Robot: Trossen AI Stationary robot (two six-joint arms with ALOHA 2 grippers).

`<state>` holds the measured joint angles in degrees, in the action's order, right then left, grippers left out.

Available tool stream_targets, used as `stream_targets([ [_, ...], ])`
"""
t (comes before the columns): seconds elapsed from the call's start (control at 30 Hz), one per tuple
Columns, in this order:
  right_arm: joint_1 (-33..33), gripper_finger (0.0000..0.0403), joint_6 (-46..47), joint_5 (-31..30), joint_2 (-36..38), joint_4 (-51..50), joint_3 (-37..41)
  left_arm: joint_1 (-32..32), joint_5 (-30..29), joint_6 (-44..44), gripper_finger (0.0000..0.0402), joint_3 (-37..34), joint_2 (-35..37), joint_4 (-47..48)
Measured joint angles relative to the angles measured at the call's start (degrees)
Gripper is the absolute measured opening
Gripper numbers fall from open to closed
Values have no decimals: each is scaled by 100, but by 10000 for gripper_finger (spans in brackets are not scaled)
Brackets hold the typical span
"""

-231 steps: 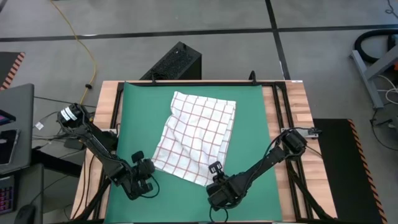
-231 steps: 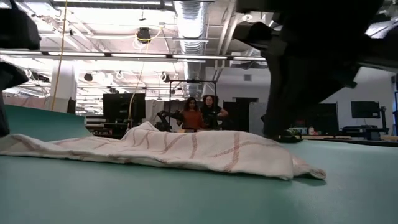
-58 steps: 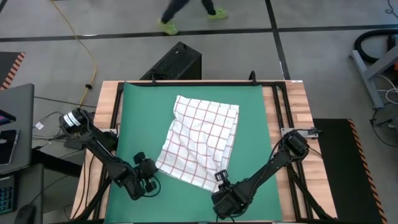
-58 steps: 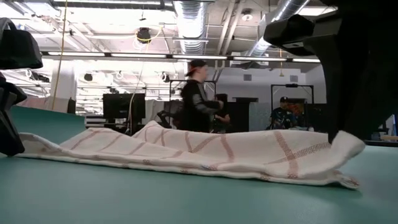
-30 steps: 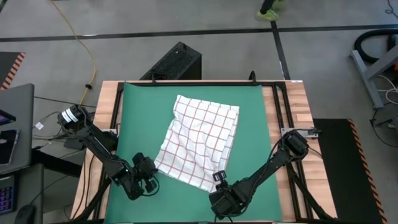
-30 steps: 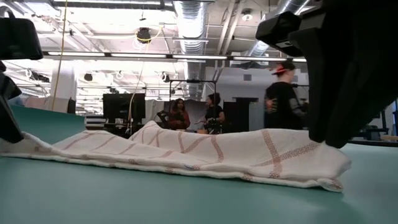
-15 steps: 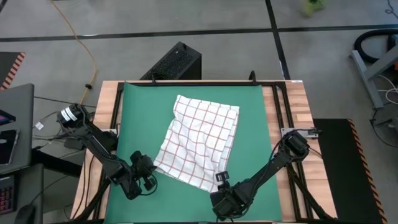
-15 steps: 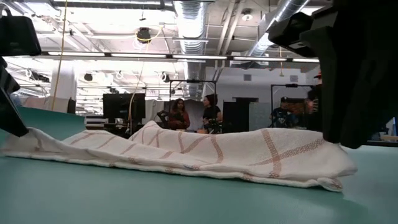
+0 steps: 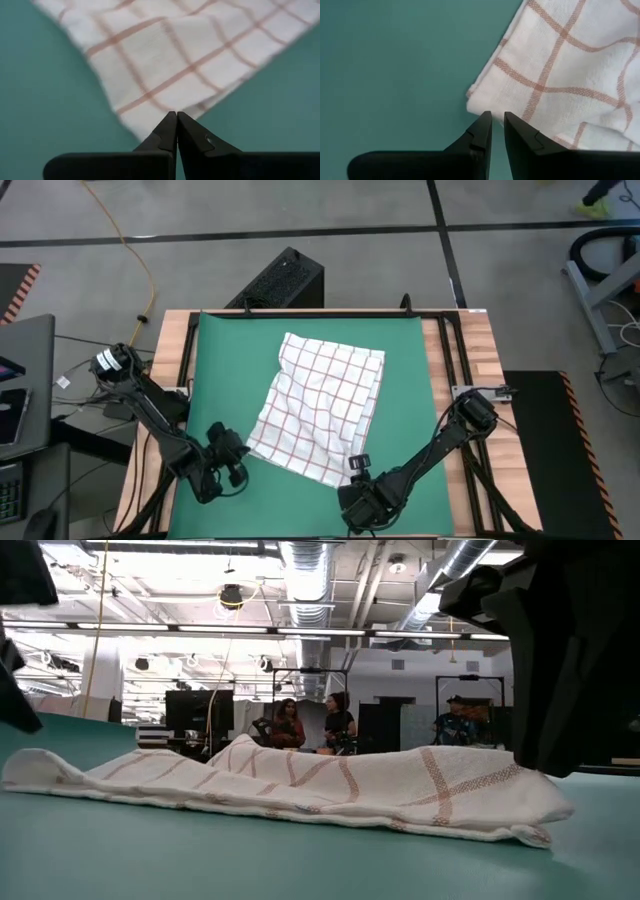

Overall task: Roll towel
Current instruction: Roll the white stripe towel

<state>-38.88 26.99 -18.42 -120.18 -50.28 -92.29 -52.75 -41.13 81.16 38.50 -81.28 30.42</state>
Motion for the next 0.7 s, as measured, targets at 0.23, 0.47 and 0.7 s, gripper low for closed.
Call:
stream_targets([
  [0.23, 3, 73, 6, -252, 0, 26, 0, 141, 287, -2002, 8, 323, 0, 27],
  [0.47, 2, 73, 6, -253, 0, 28, 0, 422, 619, -2980, 62, 321, -2, 117],
  [0.7, 1, 73, 6, -253, 0, 24, 0, 460, 896, -3286, 96, 317, -49, 295],
])
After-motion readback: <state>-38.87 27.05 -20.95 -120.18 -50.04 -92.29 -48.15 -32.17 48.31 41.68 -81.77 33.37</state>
